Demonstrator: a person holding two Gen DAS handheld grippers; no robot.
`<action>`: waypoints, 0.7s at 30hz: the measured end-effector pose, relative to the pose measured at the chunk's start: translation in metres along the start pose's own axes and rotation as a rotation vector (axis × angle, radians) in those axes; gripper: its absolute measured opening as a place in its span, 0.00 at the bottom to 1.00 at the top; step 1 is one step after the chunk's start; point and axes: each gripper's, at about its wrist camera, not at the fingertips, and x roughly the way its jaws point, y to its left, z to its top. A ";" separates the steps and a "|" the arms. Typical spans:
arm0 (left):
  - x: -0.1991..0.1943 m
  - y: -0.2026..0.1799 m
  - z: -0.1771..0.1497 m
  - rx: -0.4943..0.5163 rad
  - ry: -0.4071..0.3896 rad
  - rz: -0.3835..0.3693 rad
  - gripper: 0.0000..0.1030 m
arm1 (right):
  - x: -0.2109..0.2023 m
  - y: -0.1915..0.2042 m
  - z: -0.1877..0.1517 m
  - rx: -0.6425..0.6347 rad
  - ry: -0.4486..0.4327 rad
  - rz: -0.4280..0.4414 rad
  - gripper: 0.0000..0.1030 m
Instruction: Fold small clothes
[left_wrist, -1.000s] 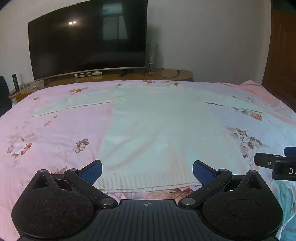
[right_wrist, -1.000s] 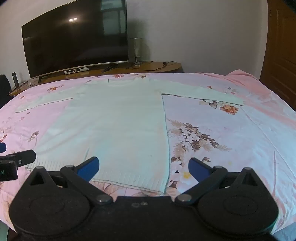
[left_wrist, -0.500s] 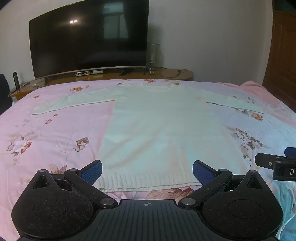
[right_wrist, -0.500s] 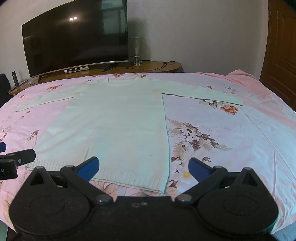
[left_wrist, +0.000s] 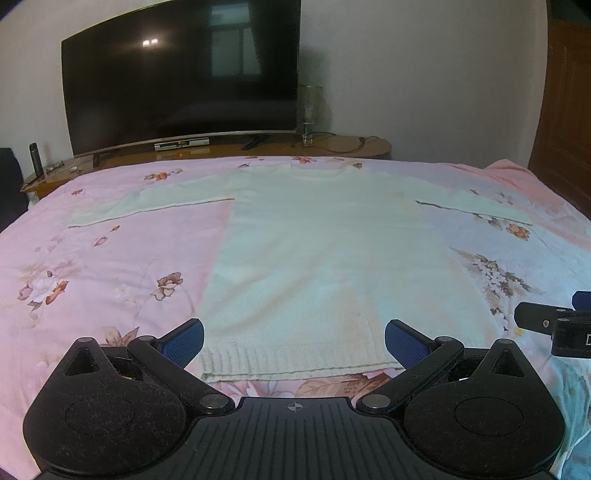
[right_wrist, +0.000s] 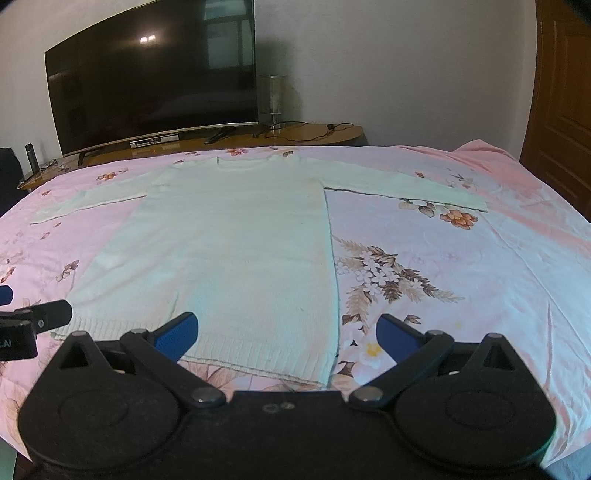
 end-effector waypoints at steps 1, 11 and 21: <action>0.000 0.000 0.000 0.000 0.000 0.003 1.00 | 0.000 0.000 0.000 -0.001 0.000 0.001 1.00; 0.000 0.000 0.000 0.007 0.001 0.000 1.00 | 0.000 0.002 0.001 -0.007 -0.002 0.004 1.00; 0.000 0.001 0.001 0.006 0.000 0.004 1.00 | -0.001 0.002 0.002 -0.007 -0.002 0.006 1.00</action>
